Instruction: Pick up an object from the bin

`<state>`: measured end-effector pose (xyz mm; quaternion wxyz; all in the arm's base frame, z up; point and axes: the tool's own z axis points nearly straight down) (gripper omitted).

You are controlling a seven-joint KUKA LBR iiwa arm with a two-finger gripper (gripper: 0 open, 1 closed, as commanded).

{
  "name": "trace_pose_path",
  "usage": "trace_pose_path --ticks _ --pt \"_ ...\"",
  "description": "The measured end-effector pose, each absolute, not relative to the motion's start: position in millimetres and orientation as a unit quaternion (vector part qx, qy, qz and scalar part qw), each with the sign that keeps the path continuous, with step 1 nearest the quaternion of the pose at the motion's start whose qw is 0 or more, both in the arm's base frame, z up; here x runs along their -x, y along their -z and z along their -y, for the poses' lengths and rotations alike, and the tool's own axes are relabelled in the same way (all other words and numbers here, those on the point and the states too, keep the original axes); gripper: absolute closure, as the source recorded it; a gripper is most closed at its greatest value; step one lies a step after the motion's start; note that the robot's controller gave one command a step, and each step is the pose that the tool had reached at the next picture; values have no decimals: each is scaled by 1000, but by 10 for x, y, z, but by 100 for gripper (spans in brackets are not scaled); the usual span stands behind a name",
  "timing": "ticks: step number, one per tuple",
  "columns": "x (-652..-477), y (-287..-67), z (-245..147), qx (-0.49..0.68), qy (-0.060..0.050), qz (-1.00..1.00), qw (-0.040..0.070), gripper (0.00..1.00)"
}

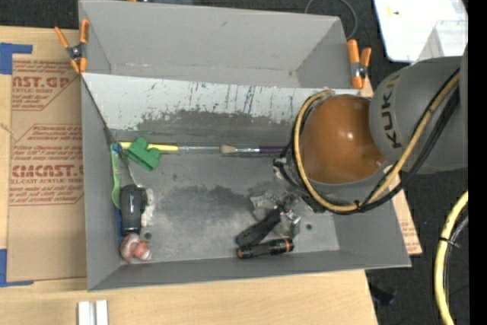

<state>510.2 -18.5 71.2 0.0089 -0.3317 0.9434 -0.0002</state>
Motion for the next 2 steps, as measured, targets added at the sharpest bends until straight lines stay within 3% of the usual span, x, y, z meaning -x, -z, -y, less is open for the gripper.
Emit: trace_pose_path --ticks 2 --pt "-5103 -712 185 332 0 -943 9 100"
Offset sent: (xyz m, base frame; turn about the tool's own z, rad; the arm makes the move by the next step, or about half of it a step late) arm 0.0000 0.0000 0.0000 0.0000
